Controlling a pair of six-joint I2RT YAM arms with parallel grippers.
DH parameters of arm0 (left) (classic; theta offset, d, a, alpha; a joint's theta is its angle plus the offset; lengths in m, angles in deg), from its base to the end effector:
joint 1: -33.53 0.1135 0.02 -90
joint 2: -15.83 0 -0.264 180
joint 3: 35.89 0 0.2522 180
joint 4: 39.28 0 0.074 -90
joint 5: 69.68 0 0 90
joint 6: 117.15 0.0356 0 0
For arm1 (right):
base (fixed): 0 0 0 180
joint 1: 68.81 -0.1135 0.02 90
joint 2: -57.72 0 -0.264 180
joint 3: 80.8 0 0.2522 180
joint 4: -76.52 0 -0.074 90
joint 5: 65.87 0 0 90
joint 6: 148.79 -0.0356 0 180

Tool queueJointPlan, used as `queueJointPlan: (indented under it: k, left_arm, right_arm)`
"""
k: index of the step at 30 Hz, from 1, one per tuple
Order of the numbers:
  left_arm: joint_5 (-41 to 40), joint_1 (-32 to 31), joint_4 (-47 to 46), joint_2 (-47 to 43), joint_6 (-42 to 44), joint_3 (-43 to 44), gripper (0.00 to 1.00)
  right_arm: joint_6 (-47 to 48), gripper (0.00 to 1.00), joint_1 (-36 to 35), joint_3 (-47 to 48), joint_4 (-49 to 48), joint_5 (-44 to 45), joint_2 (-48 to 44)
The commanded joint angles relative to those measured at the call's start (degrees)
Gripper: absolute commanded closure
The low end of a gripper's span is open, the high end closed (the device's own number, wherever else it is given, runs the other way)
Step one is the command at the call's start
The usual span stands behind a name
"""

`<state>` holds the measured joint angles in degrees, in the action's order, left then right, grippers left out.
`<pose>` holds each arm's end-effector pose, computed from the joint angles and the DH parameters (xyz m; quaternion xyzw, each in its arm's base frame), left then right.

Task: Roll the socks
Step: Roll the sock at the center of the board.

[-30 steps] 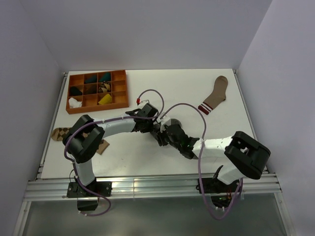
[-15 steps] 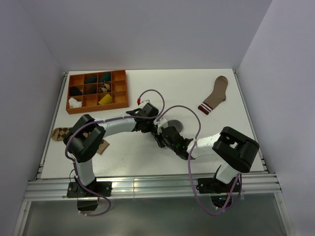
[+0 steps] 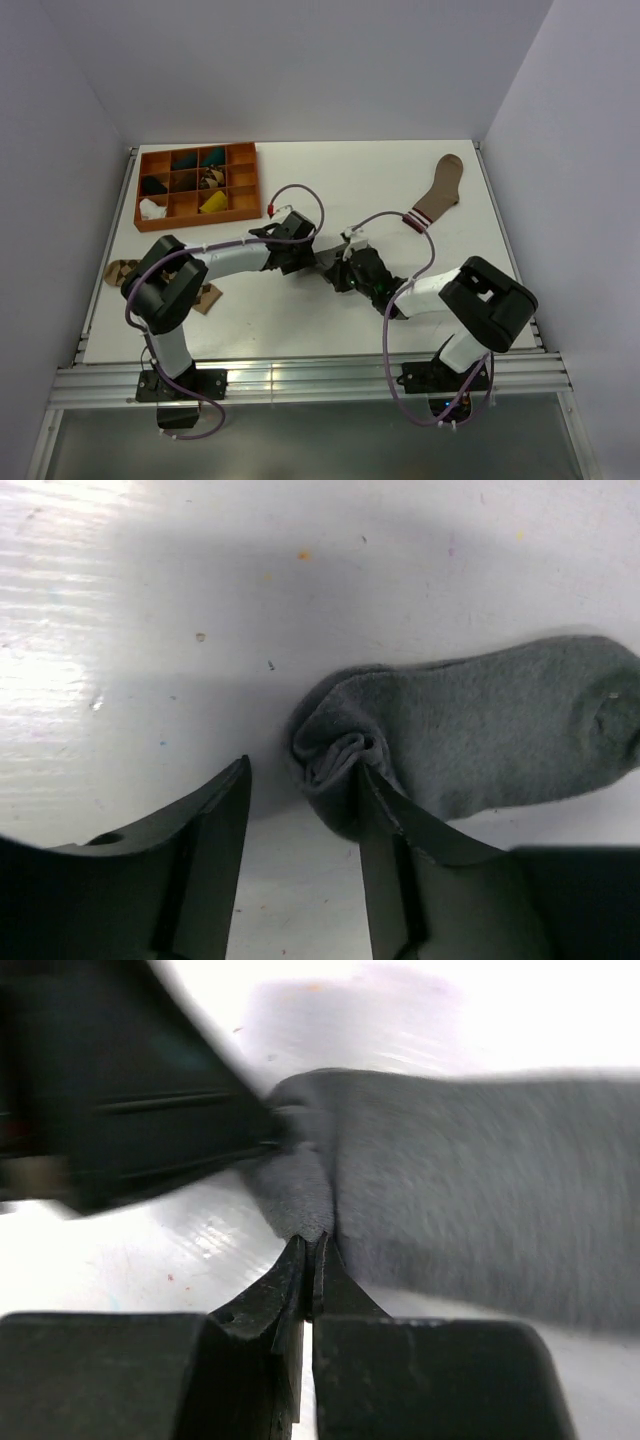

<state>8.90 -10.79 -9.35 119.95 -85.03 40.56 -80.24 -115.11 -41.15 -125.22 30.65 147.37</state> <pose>0.2669 -0.2507 0.1605 -0.1404 0.9456 -0.1560 0.2487 0.1942 0.1973 0.1325 -0.1559 0.8432 0.2450 0.4525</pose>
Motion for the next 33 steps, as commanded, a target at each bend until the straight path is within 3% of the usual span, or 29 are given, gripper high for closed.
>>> queueJointPlan:
  k: [1, 9, 15, 23, 29, 33]
  left_arm:
    - [-0.2, 1.2, -0.8, -5.0, -3.7, -3.0, 0.46]
    - [1.8, 1.8, -10.7, -10.2, -7.0, -8.8, 0.36]
    - [2.4, 1.8, -14.0, -10.3, -6.5, -10.6, 0.34]
    - [3.5, 1.8, -19.7, -7.2, -5.9, -10.1, 0.35]
    - [4.1, 1.8, -18.8, -4.0, -5.7, -8.3, 0.39]
    - [3.5, 1.8, -19.0, -6.5, -6.5, -10.2, 0.37]
  right_arm:
    - [-10.1, 1.0, 6.2, -3.5, -3.3, -6.2, -1.7]
    - [-22.0, 1.0, 14.0, -5.7, -12.4, -20.0, 4.9]
    - [-28.6, 1.0, 19.3, -4.3, -16.2, -31.1, 9.4]
    - [-31.5, 1.0, 21.4, -2.6, -14.9, -35.6, 12.0]
    - [-32.2, 1.0, 22.5, -1.5, -12.9, -36.3, 12.4]
    - [-32.6, 1.0, 23.0, -0.8, -11.4, -36.8, 12.7]
